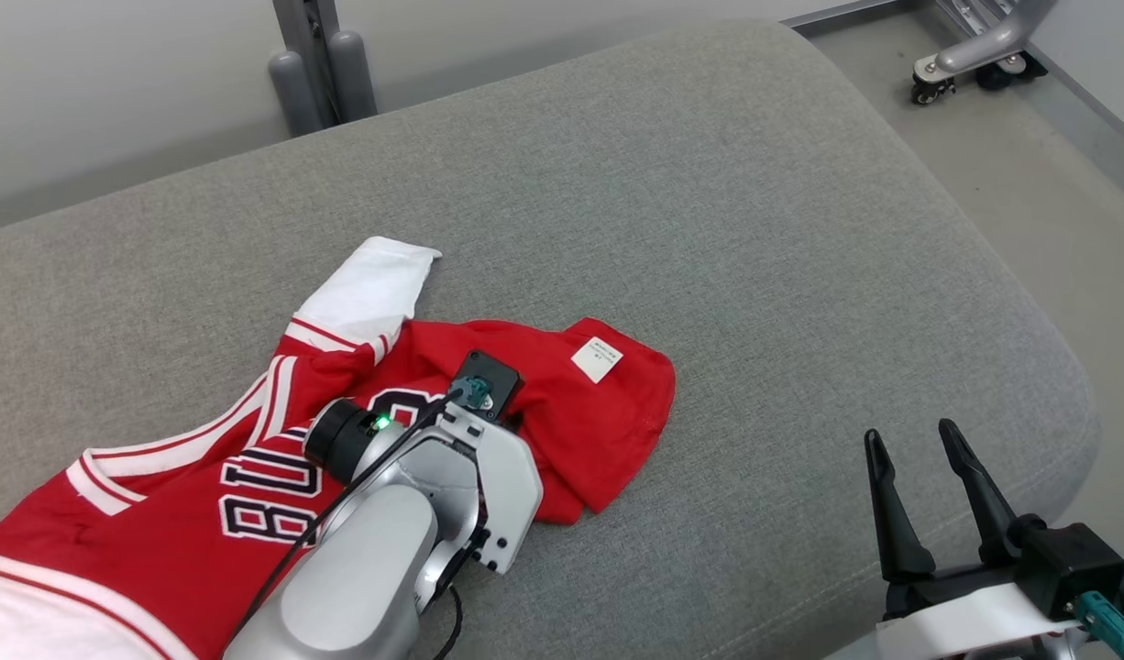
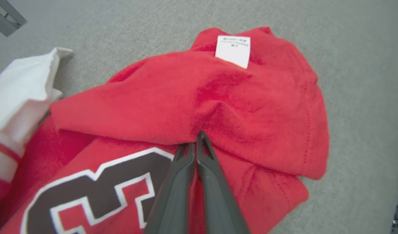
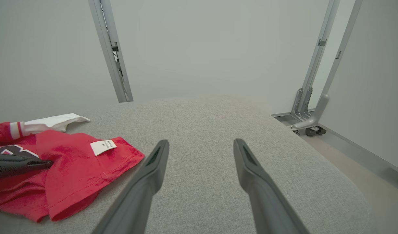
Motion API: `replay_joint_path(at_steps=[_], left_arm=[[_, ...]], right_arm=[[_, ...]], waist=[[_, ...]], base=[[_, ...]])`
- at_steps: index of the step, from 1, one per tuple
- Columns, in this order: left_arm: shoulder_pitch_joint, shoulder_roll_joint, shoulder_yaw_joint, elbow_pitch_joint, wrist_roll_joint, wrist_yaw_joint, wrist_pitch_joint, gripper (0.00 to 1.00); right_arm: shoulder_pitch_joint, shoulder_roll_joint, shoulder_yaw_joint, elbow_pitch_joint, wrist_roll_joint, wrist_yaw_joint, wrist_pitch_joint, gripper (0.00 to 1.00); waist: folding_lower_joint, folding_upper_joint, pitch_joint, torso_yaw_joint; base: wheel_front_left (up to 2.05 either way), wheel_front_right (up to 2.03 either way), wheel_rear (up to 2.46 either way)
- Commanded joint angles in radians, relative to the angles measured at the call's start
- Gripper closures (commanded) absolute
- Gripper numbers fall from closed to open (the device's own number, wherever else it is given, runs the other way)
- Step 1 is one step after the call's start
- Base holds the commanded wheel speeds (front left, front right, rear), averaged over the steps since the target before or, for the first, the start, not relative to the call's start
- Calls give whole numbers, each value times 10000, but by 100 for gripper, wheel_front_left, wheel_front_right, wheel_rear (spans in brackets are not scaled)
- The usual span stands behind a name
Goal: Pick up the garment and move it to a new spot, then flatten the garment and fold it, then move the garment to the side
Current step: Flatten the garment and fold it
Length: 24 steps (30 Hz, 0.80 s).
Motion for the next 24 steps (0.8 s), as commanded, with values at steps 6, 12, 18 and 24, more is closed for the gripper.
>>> replay_joint_path(at_steps=[6,12,18,24], left_arm=[[226,-124,830,-1645,-719,511,-1087,100],[608,43,1439,-3125,-1508,648,-844,100],[-199,482,2217,-2318,-1634,1044,-903,100],[-1147,692,2433,-308,-1177,1239,-1841,100]], right_arm=[[245,-47,-142,-16,-183,1,-5,0],[111,-49,-157,-41,-316,1,-5,0],[-196,-47,40,-47,-335,1,-5,0],[-341,-51,238,39,-192,1,-5,0]], waist=[[0,0,-125,286],[0,0,-94,497],[0,0,244,394],[0,0,518,84]], base=[[0,0,0],[0,0,0],[0,0,0],[0,0,0]])
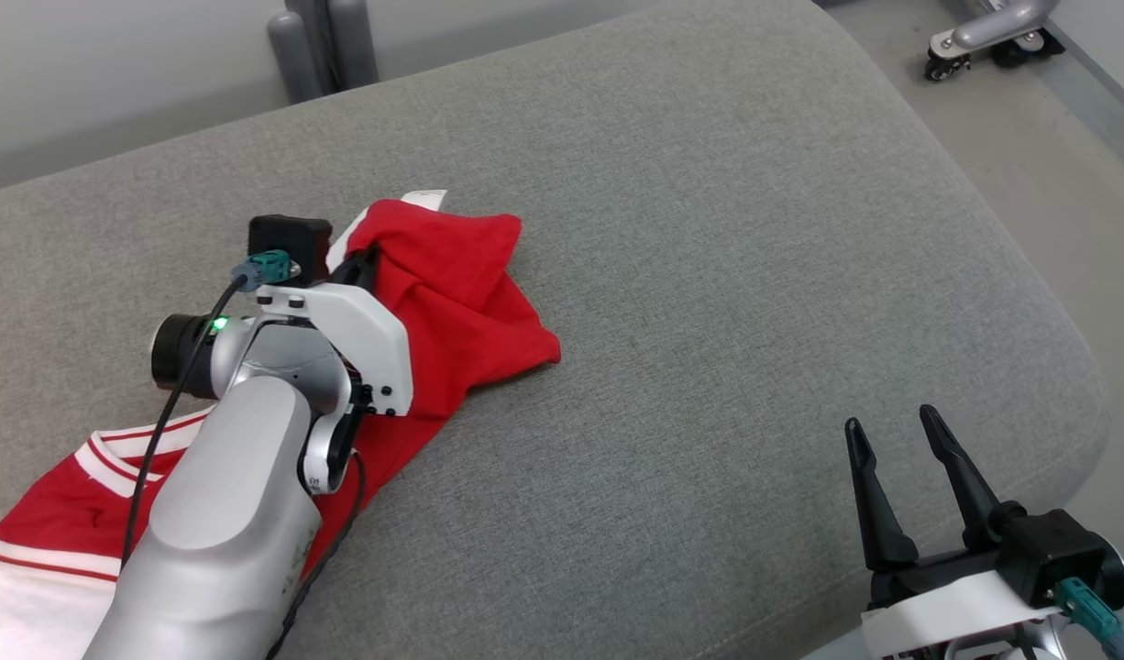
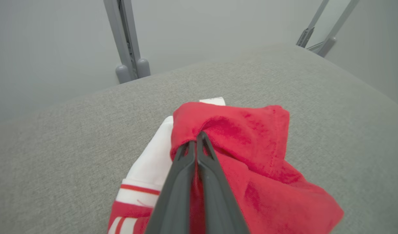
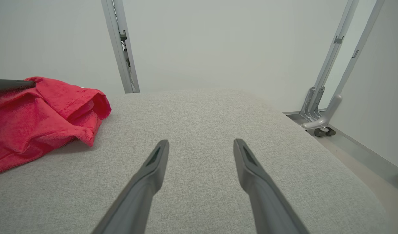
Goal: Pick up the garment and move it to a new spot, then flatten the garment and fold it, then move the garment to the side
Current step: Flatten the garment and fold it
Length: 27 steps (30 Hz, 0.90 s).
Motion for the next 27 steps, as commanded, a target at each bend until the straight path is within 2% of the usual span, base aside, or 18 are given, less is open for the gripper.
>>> replay_joint_path(at_steps=[1,2,3,4,5,8,13,16,20,24,27], left_arm=[[-133,77,70,195,-10,57,-99,100],[-249,32,122,605,-29,69,-264,93],[-398,88,95,987,115,118,-472,62],[-525,171,130,1343,210,253,-729,40],[-578,199,240,1681,172,349,-955,0],[-593,217,517,2385,60,591,-1662,0],[-184,65,630,2430,-355,162,-1810,0],[66,-6,548,1674,-344,285,-1843,0],[661,-172,-23,85,-17,439,-1324,0],[1230,-253,-1129,-1566,499,313,-324,0],[1320,-175,-1910,-2041,1005,253,401,0]], right_arm=[[-69,-49,-27,10,76,1,-3,0],[-55,-49,-18,34,87,1,-3,0],[-38,-48,-8,47,100,1,-4,0],[-24,-51,3,57,118,1,-3,0],[-13,-51,2,65,147,1,-3,0],[46,-49,-72,65,191,1,-3,0],[245,-49,-213,47,140,1,-3,0],[354,-49,-220,32,117,1,-3,0],[289,-52,-118,6,90,1,-3,0],[212,-51,-70,-31,89,1,-3,0],[152,-51,-1,-6,84,1,-2,0]], waist=[[0,0,92,-112],[0,0,117,-156],[0,0,141,-196],[0,0,156,-235],[0,0,166,-271],[0,0,148,-306],[0,0,-7,-113],[0,0,-111,76],[0,0,-172,167],[0,0,-141,134],[0,0,-52,-11]], base=[[0,0,0],[0,0,0],[0,0,0],[0,0,0],[0,0,0],[0,0,0],[0,0,0],[0,0,0],[0,0,0],[0,0,0],[0,0,0]])
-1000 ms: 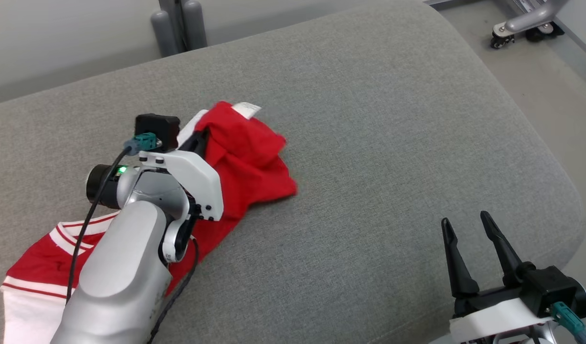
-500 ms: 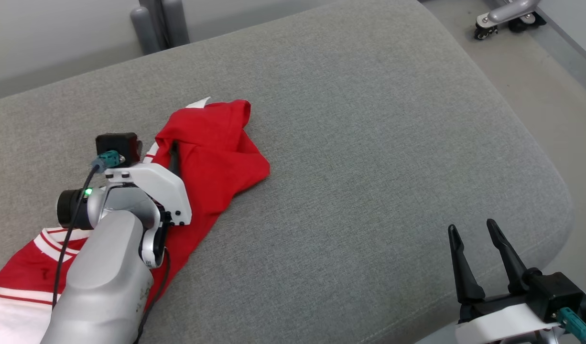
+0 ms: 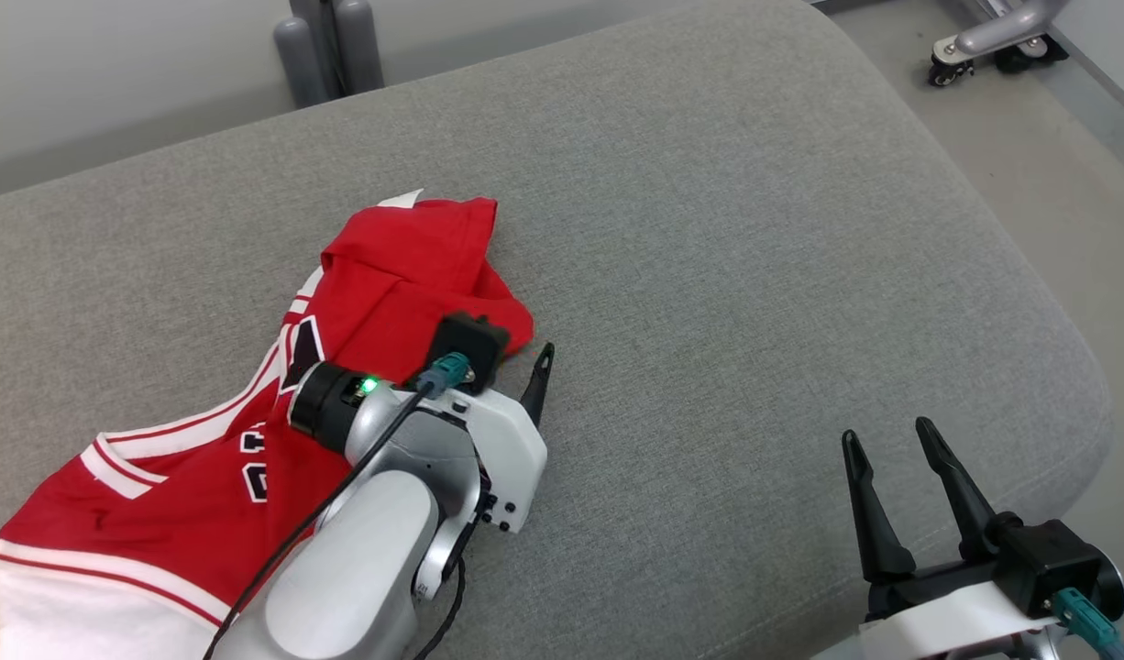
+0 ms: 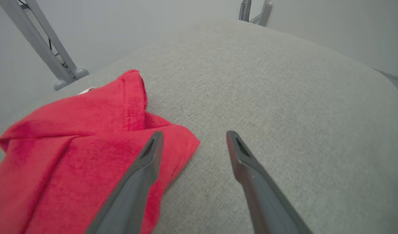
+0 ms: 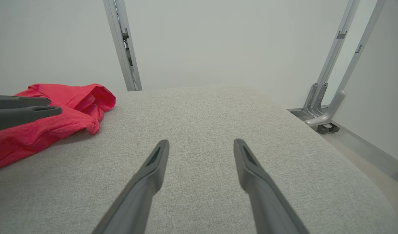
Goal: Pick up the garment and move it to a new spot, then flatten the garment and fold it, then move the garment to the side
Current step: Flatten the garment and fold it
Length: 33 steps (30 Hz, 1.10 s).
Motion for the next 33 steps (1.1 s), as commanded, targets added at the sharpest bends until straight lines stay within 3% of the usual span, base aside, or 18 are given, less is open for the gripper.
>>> replay_joint_path(at_steps=[1,5,10,12,13,15,17,19,20,27,33], left_arm=[[24,132,-323,-76,267,-77,351,0],[-252,239,-786,350,651,-121,828,0],[-805,520,-949,1169,1143,9,585,0],[-908,557,-979,1311,1210,23,554,5],[-945,559,-994,1464,1199,-23,591,15],[-1085,597,-1111,1780,1301,-116,665,51],[-1218,616,-1197,2097,1365,-201,675,64],[-1311,621,-1291,2413,1394,-276,660,93],[-1331,590,-1326,2552,1372,-315,644,99],[-1573,300,-1322,3042,1182,-411,130,100],[-1561,-236,-1528,2279,966,-516,-346,100]], right_arm=[[-103,-54,10,14,-18,1,-4,0],[-174,-51,73,58,89,1,-4,0],[-48,-49,100,75,251,1,-4,0],[-37,-49,107,84,257,1,-4,0],[-35,-49,105,92,255,1,-4,0],[-26,-49,98,104,280,1,-4,0],[-57,-51,113,121,316,1,-4,0],[-124,-49,123,132,354,1,-4,0],[-159,-51,122,132,345,1,-4,0],[-161,-51,62,123,296,1,-4,0],[-28,-50,-31,152,247,1,-4,0]], waist=[[0,-1,69,-171],[0,-1,116,-444],[0,-1,144,-710],[0,-1,152,-723],[0,-1,160,-726],[0,-1,173,-720],[0,-1,182,-722],[0,-1,184,-716],[0,-1,186,-713],[0,-1,150,-667],[0,-1,78,-555]], base=[[0,0,0],[0,0,0],[0,0,0],[0,0,0],[0,0,0],[0,0,0],[0,0,0],[0,0,0],[0,0,0],[0,0,0],[0,0,0]])
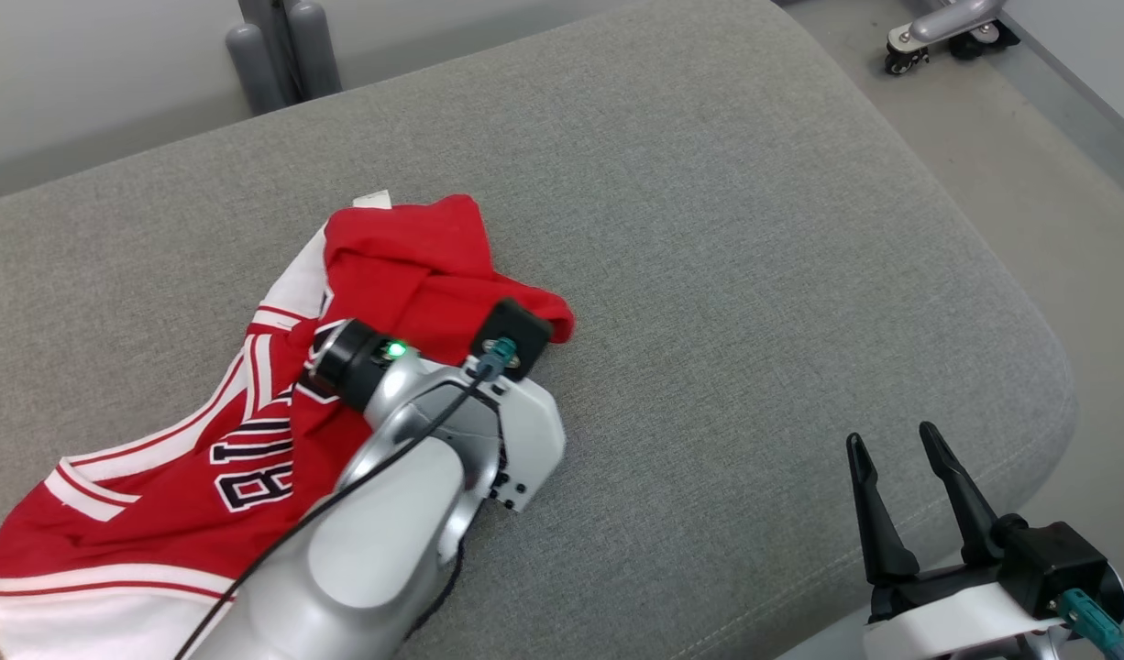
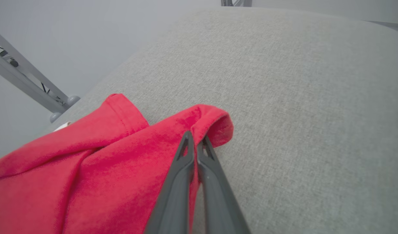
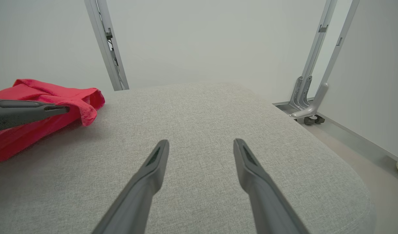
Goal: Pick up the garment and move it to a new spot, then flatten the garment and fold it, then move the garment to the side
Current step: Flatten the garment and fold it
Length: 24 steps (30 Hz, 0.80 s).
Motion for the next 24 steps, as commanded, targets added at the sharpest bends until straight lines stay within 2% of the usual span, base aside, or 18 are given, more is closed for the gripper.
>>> replay_joint_path(at_steps=[1,5,9,10,11,12,17,23,24], left_arm=[[27,-91,-172,-210,-34,-84,-77,100],[609,-331,-929,-537,-168,-217,-61,100],[1076,-433,-1730,-348,-560,-376,-476,99],[1162,-440,-1916,-377,-736,-355,-661,87],[1160,-445,-2201,-425,-827,-445,-909,22],[1294,-455,-2329,-535,-1255,-482,-1124,0],[1275,-411,-2855,-819,-2403,-476,-1870,0],[1474,-422,-2866,-1569,-4192,-623,-3056,0],[1474,-422,-2866,-1569,-4192,-623,-3056,0]], right_arm=[[23,-48,-38,32,-33,1,-2,0],[-55,-48,-1,42,-34,1,-2,0],[-167,-51,91,79,-41,1,-2,0],[-181,-48,112,92,-47,1,-2,0],[-195,-49,128,104,-55,1,-2,0],[-199,-49,131,115,-62,1,-2,0],[-51,-46,-78,110,-241,1,-2,0],[38,-49,-208,97,-367,1,-2,0],[38,-49,-208,97,-367,1,-2,0]], waist=[[0,-1,-8,32],[0,-1,11,58],[0,-1,55,18],[0,-1,66,3],[0,-1,78,-11],[0,-1,81,-15],[0,-1,73,167],[0,-1,-49,662],[0,-1,-49,662]], base=[[0,0,0],[0,0,0],[0,0,0],[0,0,0],[0,0,0],[0,0,0],[0,0,0],[0,0,0],[0,0,0]])
